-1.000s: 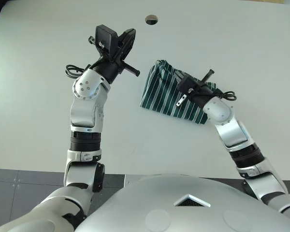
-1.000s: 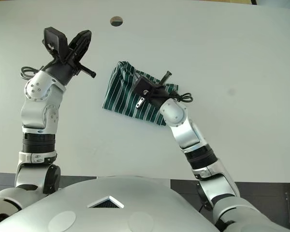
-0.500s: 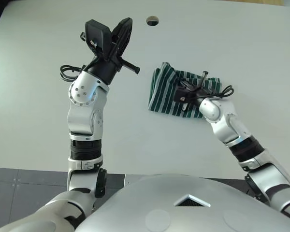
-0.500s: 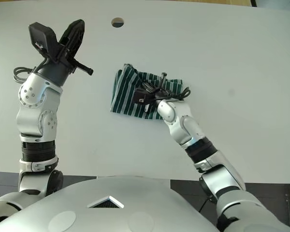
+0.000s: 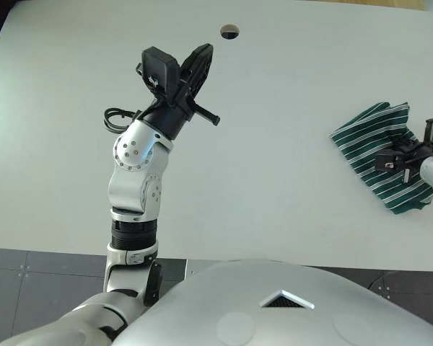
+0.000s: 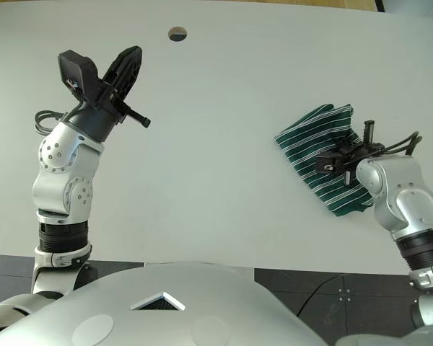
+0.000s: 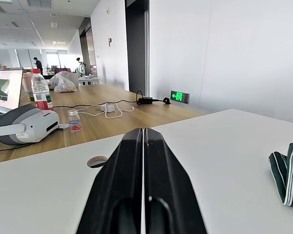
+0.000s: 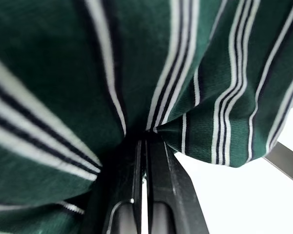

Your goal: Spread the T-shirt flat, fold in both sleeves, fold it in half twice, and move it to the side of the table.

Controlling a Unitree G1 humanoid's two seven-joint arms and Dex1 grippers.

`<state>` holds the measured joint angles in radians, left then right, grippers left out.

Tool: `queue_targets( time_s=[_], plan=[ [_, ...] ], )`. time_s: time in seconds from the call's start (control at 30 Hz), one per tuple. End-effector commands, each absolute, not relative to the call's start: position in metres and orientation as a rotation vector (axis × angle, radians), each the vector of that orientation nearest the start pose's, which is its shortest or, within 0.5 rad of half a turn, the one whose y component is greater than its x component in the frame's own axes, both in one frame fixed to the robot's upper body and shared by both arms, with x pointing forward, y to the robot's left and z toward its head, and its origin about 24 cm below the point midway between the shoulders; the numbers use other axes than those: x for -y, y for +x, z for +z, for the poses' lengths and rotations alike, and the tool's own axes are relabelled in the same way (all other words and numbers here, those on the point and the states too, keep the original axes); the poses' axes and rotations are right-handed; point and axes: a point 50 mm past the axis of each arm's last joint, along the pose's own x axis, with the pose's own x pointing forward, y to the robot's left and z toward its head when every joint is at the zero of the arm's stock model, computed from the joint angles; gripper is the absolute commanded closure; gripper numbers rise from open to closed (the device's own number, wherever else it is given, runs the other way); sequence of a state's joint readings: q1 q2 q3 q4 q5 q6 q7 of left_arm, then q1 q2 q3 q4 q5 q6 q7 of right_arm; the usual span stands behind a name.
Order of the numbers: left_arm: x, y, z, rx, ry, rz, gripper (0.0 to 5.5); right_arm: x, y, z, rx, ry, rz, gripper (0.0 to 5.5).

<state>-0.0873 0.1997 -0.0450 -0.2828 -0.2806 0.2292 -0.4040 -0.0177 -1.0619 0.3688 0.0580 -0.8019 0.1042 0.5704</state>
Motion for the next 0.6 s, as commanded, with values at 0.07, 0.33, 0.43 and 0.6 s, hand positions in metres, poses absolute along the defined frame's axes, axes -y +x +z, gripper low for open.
queue_targets(
  time_s=[0.07,0.33,0.43,0.6],
  plan=[
    [-0.14,0.255,0.107,0.119,-0.04,-0.554,5.4,0.28,0.224,0.045,-0.584,-1.684,0.656,5.38],
    [-0.159,0.223,0.079,0.158,0.085,-0.431,5.4,0.215,0.219,0.135,0.205,-0.878,0.181,5.38],
    [-0.164,0.21,0.069,0.167,0.152,-0.375,5.4,0.196,0.193,0.132,0.32,-0.569,0.126,5.38],
    [-0.168,0.184,0.056,0.165,0.095,-0.253,5.4,0.18,0.162,0.108,0.326,-0.213,0.011,5.38]
  ],
)
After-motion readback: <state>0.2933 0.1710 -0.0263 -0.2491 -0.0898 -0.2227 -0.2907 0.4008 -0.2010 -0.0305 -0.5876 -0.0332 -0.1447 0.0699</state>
